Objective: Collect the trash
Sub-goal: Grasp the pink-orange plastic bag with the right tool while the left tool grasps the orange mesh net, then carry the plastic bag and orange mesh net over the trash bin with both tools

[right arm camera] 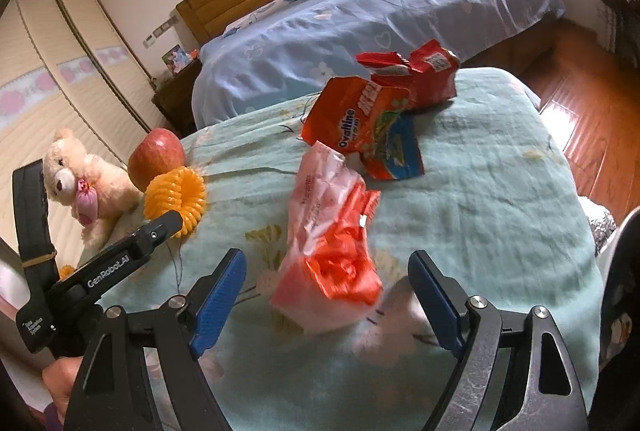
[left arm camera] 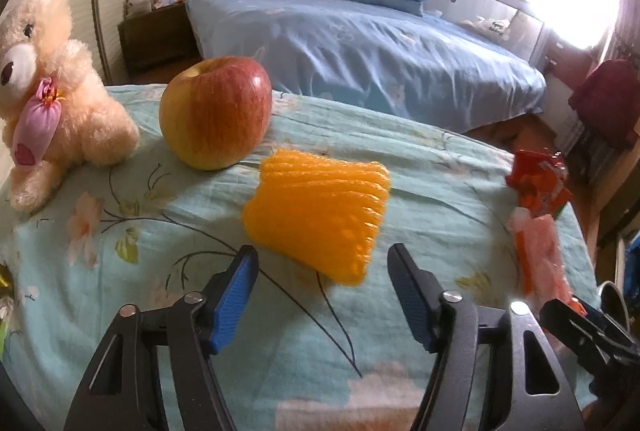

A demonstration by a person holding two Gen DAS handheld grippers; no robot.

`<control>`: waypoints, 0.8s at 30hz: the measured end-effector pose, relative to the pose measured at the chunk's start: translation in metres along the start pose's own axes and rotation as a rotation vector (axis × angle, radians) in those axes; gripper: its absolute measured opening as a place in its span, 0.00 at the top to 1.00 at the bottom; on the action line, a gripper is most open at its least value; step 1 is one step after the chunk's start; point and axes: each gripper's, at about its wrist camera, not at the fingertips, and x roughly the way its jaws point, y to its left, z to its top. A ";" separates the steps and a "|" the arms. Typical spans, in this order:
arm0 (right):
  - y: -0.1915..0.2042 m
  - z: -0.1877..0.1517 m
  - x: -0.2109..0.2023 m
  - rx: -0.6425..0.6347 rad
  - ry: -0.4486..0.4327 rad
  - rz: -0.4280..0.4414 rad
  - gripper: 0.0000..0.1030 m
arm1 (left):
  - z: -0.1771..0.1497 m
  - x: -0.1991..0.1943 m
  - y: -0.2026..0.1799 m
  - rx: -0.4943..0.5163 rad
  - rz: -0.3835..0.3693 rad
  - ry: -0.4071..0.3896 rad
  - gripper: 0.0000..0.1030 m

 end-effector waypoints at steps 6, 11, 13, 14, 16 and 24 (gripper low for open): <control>0.003 0.000 0.008 -0.020 0.011 -0.024 0.50 | 0.002 0.015 0.005 -0.020 -0.050 0.044 0.82; 0.002 -0.002 0.006 -0.027 0.011 -0.025 0.60 | -0.001 0.011 0.006 -0.008 -0.054 0.028 0.88; 0.002 -0.004 0.004 -0.026 0.008 -0.019 0.61 | -0.005 0.006 0.006 -0.007 -0.057 0.025 0.88; 0.002 -0.005 0.002 -0.026 0.007 -0.017 0.61 | -0.007 0.003 0.005 -0.005 -0.059 0.023 0.89; 0.001 -0.008 -0.001 -0.024 0.005 -0.008 0.61 | -0.012 -0.002 0.004 -0.001 -0.063 0.020 0.89; -0.001 -0.017 -0.025 -0.021 -0.016 0.000 0.61 | -0.032 -0.029 -0.004 0.013 -0.109 0.019 0.89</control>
